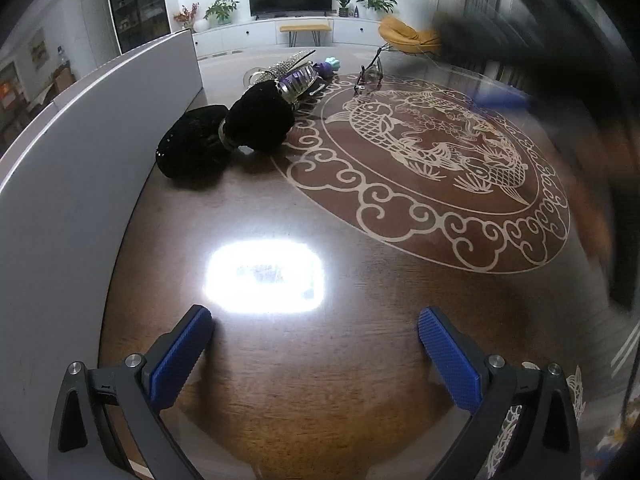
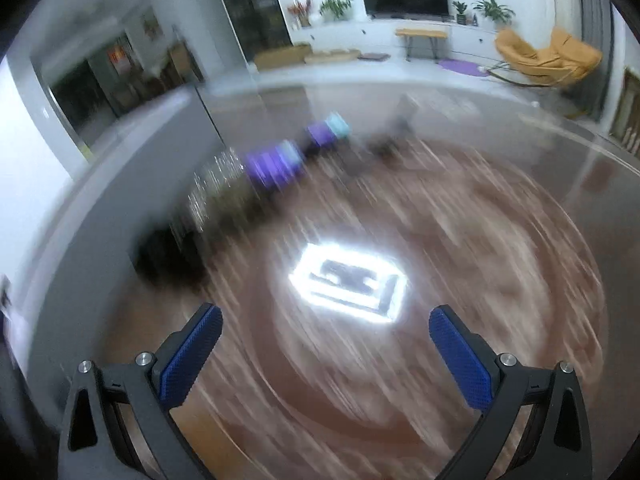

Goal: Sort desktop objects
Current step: 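Grasp the rhinestone bow clip with the right tool while the left tool grasps the black velvet hat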

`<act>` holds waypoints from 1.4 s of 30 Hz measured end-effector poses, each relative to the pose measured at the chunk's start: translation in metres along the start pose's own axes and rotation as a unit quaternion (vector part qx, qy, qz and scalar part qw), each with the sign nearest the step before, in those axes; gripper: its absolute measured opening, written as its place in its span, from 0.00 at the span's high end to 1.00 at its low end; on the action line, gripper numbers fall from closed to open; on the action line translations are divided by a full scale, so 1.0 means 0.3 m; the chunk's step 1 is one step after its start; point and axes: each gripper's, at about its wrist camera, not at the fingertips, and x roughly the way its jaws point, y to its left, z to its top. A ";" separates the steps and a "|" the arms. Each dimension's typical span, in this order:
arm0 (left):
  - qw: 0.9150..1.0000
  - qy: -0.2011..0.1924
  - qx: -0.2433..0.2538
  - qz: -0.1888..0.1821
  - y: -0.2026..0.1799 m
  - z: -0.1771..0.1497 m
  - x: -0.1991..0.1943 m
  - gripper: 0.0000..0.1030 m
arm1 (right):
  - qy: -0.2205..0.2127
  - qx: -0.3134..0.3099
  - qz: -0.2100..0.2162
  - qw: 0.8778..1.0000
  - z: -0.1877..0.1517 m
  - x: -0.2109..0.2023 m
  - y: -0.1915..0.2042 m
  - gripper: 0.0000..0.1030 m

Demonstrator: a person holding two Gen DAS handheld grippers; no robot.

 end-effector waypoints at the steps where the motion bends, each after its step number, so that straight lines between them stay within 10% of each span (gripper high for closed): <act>1: 1.000 0.000 0.000 0.000 0.000 0.000 -0.003 0.00 | 0.003 0.007 0.012 1.000 0.063 0.040 0.035 0.00; 7: 1.000 0.000 0.000 -0.001 0.004 -0.003 -0.006 0.00 | 0.093 0.000 0.012 0.996 0.245 0.339 0.212 0.01; 9: 1.000 0.000 0.000 0.000 0.005 -0.008 -0.011 0.00 | 0.101 -0.024 -0.010 0.995 0.245 0.397 0.235 0.23; 20: 1.000 0.000 -0.002 0.000 0.008 0.004 -0.002 0.00 | 0.114 -0.136 0.042 0.983 0.000 0.205 0.192 0.38; 26: 1.000 0.000 -0.002 0.000 0.012 0.002 -0.004 0.00 | 0.118 -0.065 0.012 0.991 -0.154 -0.002 -0.104 0.34; 31: 1.000 0.000 -0.004 0.001 0.016 0.003 -0.003 0.00 | 0.069 0.009 0.013 0.998 -0.222 -0.133 -0.295 0.08; 37: 1.000 0.003 -0.007 0.003 0.017 -0.009 -0.008 0.00 | 0.034 0.084 0.062 0.994 -0.287 -0.148 -0.314 0.03; 42: 0.999 0.008 -0.035 -0.022 0.060 0.045 0.005 0.00 | 0.010 0.027 0.026 0.999 -0.298 -0.122 -0.191 0.00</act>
